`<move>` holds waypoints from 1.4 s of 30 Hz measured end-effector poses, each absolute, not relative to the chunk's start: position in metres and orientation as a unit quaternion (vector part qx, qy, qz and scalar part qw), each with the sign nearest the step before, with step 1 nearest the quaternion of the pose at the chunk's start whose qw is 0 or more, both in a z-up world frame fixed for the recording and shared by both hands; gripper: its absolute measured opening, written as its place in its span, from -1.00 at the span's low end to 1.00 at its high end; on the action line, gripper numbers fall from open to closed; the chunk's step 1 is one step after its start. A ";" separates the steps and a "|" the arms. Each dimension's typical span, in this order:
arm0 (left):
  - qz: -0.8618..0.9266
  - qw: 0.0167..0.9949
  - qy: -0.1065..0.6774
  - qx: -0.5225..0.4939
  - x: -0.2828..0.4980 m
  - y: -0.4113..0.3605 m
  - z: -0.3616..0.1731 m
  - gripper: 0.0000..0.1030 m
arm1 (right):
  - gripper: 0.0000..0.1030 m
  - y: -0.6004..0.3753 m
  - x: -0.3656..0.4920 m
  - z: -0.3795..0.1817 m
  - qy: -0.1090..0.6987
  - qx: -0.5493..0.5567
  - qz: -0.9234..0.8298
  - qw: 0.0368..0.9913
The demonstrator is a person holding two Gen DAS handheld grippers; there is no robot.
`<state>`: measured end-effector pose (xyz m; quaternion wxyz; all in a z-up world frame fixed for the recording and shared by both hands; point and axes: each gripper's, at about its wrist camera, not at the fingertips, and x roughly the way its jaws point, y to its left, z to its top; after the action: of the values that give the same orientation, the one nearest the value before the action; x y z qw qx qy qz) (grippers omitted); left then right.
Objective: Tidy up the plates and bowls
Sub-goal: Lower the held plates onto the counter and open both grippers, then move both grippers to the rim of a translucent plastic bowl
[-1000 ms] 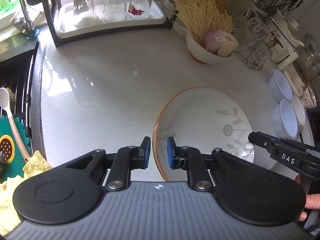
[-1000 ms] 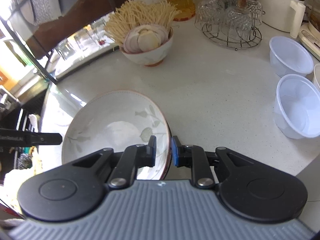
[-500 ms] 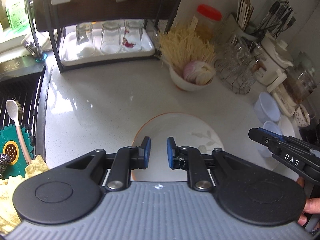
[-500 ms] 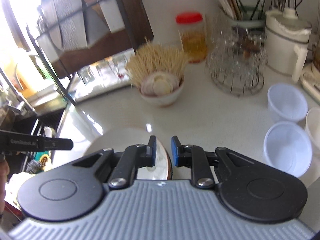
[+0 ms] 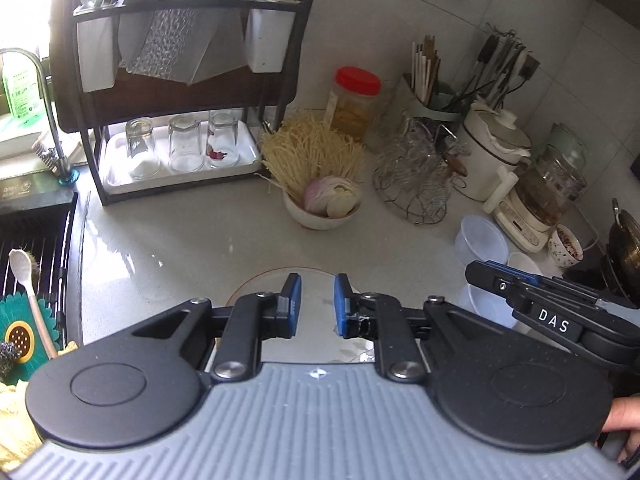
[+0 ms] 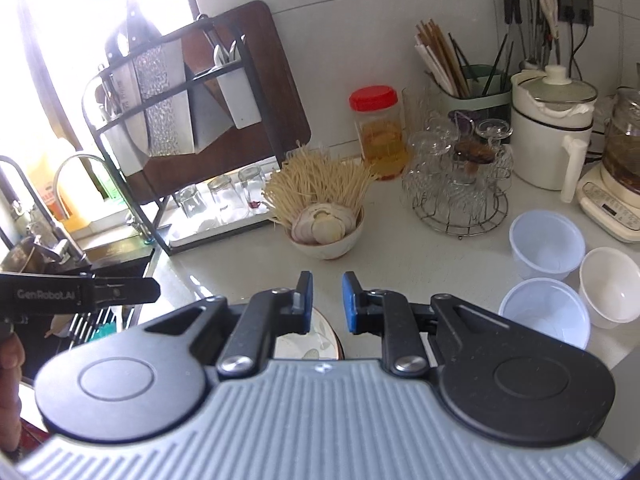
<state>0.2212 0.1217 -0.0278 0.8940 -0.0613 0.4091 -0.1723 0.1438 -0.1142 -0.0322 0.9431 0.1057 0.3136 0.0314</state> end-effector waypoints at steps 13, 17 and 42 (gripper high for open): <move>-0.225 0.876 0.425 -0.037 0.205 0.144 -0.028 -0.63 | -0.61 -0.095 0.115 -0.034 0.314 0.134 -0.021 0.940; -0.231 0.869 0.437 -0.022 0.205 0.142 -0.039 -0.63 | -0.61 -0.088 0.106 -0.041 0.317 0.126 -0.029 0.940; -0.280 0.848 0.448 -0.035 0.264 -0.009 -0.064 -0.63 | -0.61 -0.215 0.124 -0.046 0.305 0.126 -0.075 0.941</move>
<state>0.2640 -0.0095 -0.0644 0.8484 -0.0352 0.4478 -0.2800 0.1238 -0.2154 -0.0465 0.9411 0.1257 0.3045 -0.0754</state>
